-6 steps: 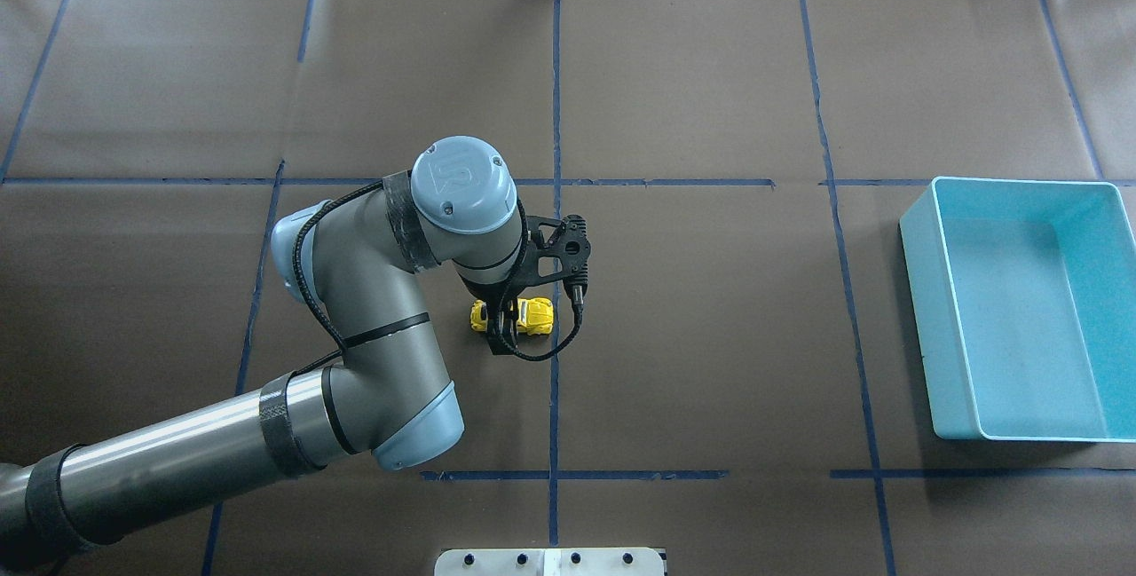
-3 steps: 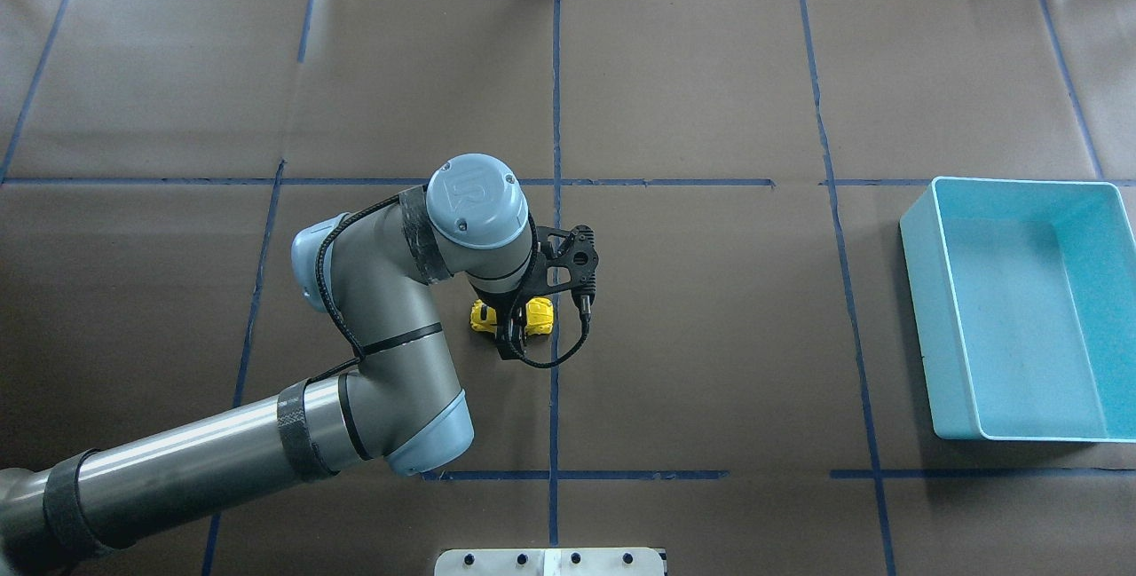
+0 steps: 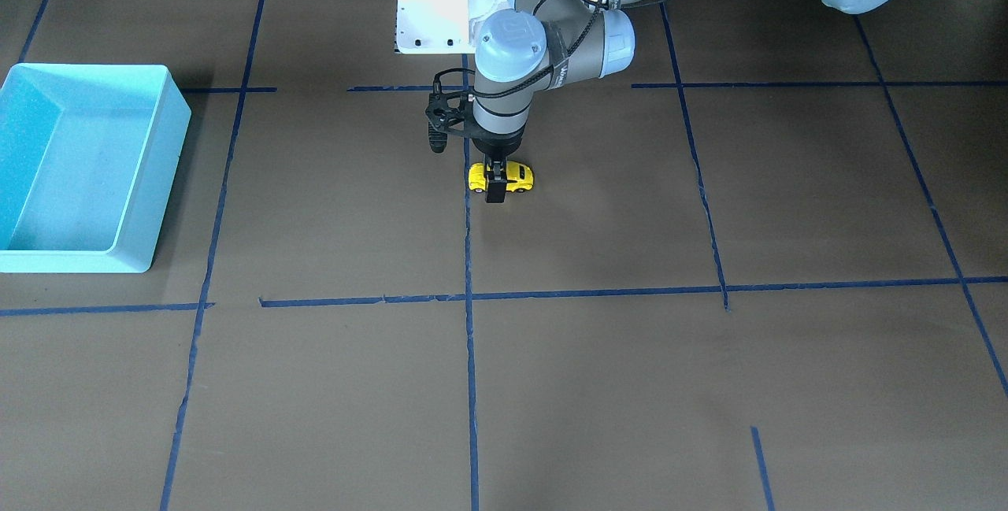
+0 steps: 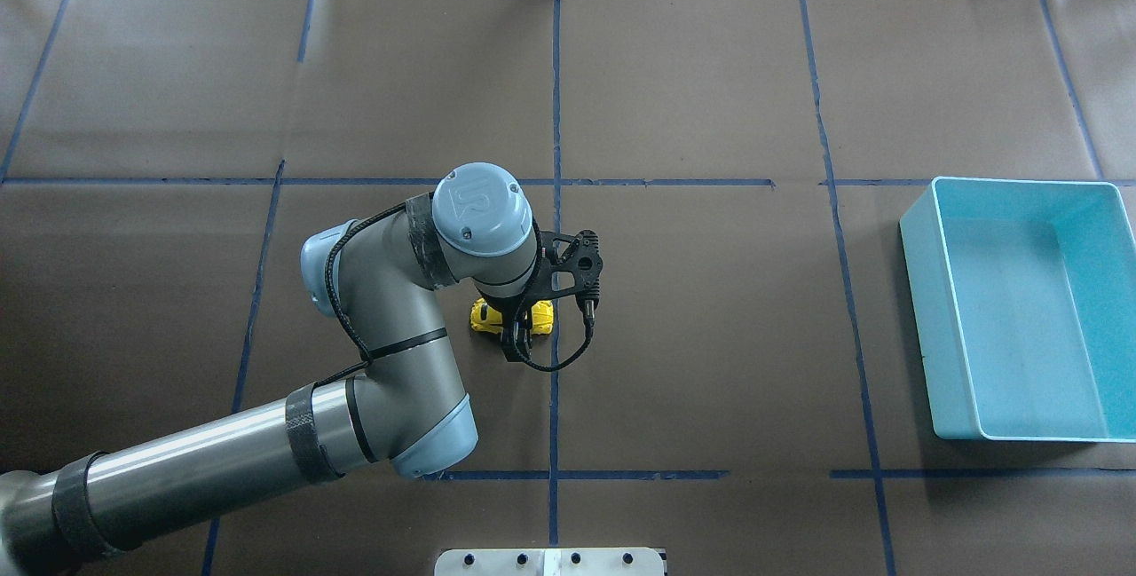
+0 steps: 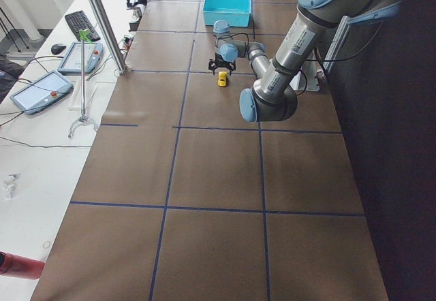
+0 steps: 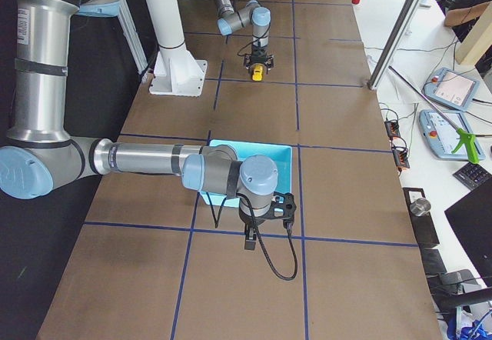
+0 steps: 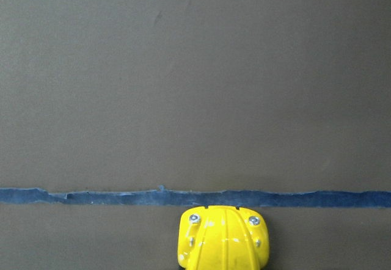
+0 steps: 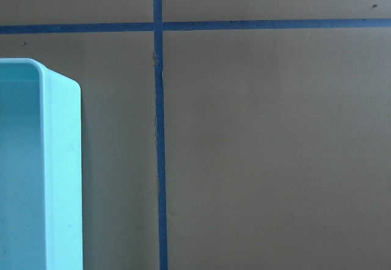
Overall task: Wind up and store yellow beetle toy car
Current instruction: 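Lower the left gripper and close it on the yellow car, then press the car down and drag it backward with the left gripper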
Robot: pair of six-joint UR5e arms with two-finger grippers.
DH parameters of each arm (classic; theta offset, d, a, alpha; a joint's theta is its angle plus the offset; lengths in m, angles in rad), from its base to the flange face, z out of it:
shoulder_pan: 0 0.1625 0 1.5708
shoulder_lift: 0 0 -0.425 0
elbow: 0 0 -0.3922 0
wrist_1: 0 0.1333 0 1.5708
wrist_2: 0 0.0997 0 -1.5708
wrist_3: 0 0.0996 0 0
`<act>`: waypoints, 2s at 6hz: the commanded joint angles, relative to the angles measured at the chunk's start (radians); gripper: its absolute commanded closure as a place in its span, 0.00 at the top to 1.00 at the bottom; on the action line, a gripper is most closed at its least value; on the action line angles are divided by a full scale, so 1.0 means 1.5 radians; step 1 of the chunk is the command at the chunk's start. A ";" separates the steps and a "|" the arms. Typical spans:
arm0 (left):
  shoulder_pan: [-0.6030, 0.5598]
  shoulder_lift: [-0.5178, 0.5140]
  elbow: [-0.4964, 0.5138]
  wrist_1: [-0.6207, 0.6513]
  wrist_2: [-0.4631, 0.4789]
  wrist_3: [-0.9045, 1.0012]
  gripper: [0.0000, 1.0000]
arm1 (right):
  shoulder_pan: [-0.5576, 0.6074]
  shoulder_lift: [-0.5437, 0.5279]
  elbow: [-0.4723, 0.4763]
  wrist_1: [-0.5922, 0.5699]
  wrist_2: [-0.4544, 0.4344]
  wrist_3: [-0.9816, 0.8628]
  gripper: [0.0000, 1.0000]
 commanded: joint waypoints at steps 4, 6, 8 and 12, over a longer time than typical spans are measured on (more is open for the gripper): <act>0.006 0.005 0.004 -0.015 -0.001 -0.001 0.88 | 0.000 0.001 0.000 0.000 0.002 0.000 1.00; 0.006 0.005 0.006 -0.028 -0.001 -0.002 0.62 | 0.000 -0.001 0.000 0.000 0.003 0.000 1.00; -0.002 0.005 0.000 -0.054 -0.003 -0.003 0.07 | 0.000 0.001 0.000 0.000 0.003 0.000 1.00; -0.028 0.044 -0.007 -0.165 -0.013 -0.001 0.02 | 0.000 0.001 0.002 0.000 0.004 0.000 1.00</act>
